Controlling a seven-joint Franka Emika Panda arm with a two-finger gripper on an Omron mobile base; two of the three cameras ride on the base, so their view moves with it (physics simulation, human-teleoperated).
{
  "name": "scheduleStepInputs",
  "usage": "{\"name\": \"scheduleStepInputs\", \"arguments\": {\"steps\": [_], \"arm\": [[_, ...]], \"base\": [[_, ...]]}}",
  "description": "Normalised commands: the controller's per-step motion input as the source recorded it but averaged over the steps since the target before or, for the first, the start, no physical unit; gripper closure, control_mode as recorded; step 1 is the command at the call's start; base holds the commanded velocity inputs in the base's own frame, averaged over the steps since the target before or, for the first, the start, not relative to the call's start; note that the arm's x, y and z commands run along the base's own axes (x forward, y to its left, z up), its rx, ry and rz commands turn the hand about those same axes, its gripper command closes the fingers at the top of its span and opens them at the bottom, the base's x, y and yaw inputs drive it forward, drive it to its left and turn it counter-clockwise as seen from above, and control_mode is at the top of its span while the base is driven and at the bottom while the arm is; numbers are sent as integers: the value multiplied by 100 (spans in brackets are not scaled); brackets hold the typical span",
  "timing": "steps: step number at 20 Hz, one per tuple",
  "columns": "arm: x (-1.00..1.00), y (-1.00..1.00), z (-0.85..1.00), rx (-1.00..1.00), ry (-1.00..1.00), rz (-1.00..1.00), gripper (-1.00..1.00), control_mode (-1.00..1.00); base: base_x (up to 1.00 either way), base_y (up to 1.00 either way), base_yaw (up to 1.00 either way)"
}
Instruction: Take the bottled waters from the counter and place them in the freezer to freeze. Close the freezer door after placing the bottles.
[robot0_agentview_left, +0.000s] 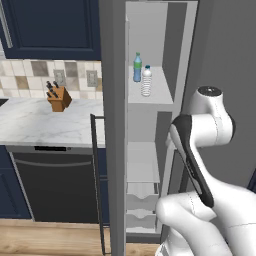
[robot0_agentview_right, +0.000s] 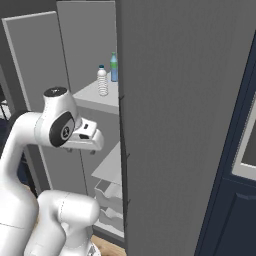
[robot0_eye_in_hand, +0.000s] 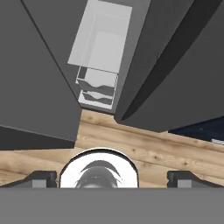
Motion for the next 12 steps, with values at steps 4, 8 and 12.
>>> {"name": "scheduleStepInputs", "arguments": {"steps": [4, 8, 12], "arm": [[1, 20, -69, 0, 12, 0, -100, -100], [2, 6, -23, 1, 3, 0, -100, -100], [0, 0, 0, 0, 0, 0, -100, -100]], "base": [[0, 0, 0], [0, 0, 0], [0, 0, 0]]}}
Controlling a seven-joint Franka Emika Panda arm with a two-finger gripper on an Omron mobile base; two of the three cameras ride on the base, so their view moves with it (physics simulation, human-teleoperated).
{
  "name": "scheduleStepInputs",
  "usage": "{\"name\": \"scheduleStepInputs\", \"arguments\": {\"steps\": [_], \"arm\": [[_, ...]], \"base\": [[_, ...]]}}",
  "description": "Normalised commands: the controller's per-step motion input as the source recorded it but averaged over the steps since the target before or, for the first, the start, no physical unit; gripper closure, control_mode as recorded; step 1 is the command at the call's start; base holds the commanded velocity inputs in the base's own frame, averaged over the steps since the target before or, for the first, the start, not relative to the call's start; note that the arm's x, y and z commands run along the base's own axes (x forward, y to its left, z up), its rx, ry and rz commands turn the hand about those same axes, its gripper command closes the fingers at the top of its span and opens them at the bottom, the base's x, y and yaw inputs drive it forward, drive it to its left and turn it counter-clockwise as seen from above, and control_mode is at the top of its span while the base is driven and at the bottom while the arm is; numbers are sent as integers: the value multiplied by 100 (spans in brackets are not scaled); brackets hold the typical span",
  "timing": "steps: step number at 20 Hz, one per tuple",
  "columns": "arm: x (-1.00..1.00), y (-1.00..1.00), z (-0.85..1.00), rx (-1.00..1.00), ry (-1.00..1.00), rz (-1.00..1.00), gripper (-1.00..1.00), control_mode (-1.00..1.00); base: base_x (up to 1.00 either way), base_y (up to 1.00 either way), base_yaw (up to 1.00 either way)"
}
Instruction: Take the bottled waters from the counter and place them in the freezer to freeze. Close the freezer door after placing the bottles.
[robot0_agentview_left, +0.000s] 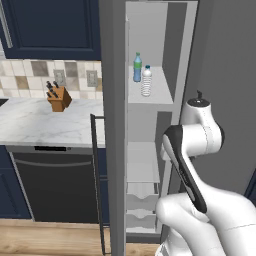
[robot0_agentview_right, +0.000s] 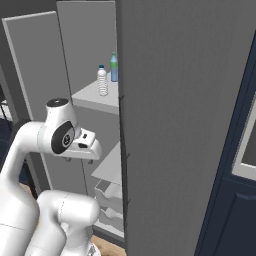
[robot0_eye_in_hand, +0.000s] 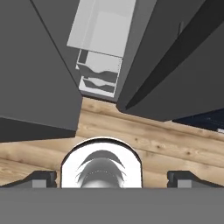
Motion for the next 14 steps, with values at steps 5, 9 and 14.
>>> {"name": "scheduleStepInputs", "arguments": {"steps": [5, 9, 14], "arm": [[-5, 0, 0, 0, 1, 0, -100, -100], [0, 0, 0, 0, 0, 0, -100, 100], [0, 0, 0, 0, 0, 0, -100, 100]], "base": [[0, 0, 0], [-70, 13, -4], [-91, 14, -16]]}}
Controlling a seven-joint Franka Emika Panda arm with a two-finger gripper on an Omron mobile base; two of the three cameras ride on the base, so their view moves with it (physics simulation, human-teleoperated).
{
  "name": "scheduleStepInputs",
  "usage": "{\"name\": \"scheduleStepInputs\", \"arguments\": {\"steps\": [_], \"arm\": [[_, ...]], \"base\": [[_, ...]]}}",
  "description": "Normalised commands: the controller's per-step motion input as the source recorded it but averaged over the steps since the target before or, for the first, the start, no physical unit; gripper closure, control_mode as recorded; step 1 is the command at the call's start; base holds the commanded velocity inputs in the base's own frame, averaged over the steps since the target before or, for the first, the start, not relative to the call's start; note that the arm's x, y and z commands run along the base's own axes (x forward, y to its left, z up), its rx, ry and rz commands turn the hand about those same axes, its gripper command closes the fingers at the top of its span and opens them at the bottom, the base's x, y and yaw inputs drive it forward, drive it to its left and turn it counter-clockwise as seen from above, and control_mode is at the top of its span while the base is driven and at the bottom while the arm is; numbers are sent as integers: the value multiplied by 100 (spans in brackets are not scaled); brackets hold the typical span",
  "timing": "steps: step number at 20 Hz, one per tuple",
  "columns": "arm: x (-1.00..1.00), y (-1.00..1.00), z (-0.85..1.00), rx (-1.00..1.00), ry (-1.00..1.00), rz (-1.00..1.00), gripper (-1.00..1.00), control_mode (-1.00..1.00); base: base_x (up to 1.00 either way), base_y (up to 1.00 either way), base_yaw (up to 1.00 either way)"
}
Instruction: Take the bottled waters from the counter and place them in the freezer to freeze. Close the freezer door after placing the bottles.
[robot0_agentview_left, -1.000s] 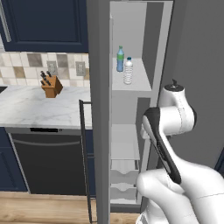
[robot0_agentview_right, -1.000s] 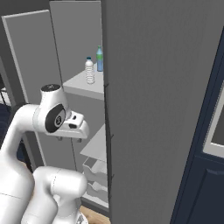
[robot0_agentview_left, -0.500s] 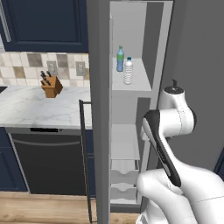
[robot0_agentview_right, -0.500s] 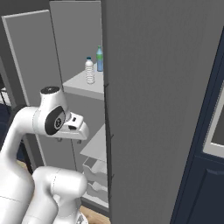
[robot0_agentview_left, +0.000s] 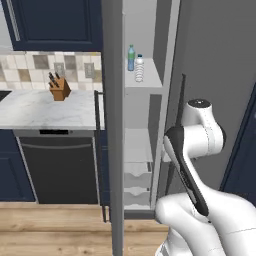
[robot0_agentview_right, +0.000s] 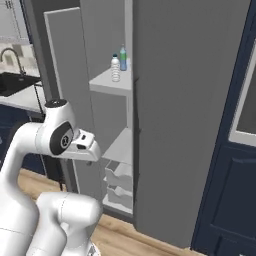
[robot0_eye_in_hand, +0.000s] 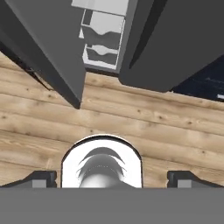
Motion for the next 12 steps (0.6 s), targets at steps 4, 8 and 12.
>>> {"name": "scheduleStepInputs", "arguments": {"steps": [4, 8, 12], "arm": [[0, 0, 0, 0, 0, 0, -100, 100], [0, 0, 0, 0, 0, 0, -100, 100], [0, 0, 0, 0, 0, 0, -100, 100]], "base": [[-52, 45, -28], [-37, 59, -43], [-31, 73, -39]]}}
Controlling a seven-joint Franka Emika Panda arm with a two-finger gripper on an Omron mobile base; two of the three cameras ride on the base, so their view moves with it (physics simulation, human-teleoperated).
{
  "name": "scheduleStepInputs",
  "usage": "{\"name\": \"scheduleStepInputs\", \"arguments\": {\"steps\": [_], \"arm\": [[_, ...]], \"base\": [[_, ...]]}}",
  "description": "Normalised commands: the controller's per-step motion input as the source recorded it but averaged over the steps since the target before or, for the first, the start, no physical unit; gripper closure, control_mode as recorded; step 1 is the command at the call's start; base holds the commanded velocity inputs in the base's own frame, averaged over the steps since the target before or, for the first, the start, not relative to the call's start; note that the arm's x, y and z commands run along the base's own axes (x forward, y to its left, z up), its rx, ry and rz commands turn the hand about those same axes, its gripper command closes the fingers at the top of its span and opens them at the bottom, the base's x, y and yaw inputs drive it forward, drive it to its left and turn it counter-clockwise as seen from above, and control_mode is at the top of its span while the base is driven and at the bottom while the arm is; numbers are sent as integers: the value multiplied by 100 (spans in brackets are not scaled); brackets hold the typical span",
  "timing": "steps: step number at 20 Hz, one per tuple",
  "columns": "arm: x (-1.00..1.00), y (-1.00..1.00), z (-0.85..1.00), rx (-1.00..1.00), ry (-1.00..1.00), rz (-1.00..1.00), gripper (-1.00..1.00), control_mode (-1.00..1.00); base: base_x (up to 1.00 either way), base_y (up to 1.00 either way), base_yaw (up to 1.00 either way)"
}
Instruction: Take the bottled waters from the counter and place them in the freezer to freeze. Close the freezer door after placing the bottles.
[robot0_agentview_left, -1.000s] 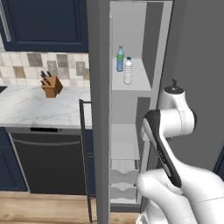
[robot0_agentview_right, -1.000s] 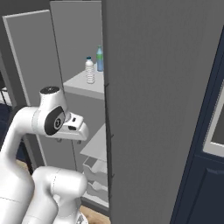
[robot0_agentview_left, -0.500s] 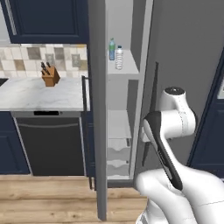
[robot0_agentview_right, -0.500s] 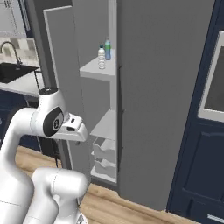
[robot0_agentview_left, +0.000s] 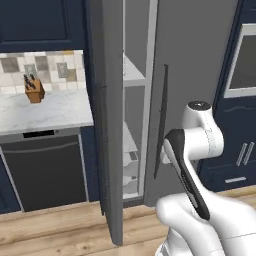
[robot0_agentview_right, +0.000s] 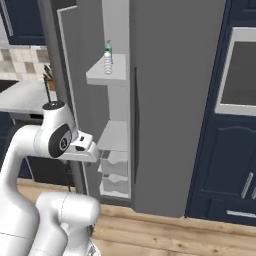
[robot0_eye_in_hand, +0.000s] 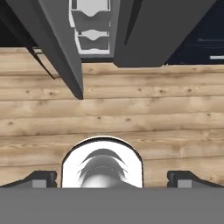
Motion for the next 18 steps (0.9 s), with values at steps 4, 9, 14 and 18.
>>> {"name": "scheduleStepInputs", "arguments": {"steps": [4, 9, 14, 18], "arm": [[0, 0, 0, 0, 0, 0, -100, 100], [0, 0, 0, 0, 0, 0, -100, 100], [0, 0, 0, 0, 0, 0, -100, 100], [0, 0, 0, 0, 0, 0, -100, 100]], "base": [[-10, 70, -27], [0, 62, -2], [2, 45, 12], [14, -15, 8]]}}
